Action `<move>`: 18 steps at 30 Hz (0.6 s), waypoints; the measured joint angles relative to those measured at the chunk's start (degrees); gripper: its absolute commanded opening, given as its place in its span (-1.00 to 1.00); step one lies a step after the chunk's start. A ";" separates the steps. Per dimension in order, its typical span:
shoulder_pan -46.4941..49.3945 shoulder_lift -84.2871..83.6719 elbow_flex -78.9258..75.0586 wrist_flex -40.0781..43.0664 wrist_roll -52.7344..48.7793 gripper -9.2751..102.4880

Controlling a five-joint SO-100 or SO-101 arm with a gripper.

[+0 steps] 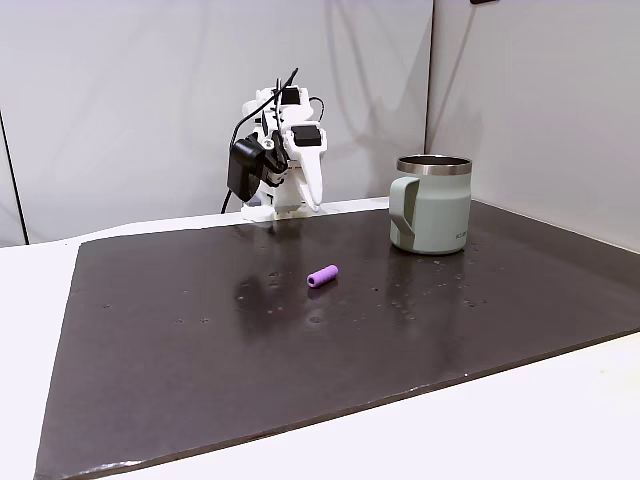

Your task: Grasp a pengrip and put it in the cup.

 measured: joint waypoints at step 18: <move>-11.07 -38.50 -37.88 3.78 8.35 -0.83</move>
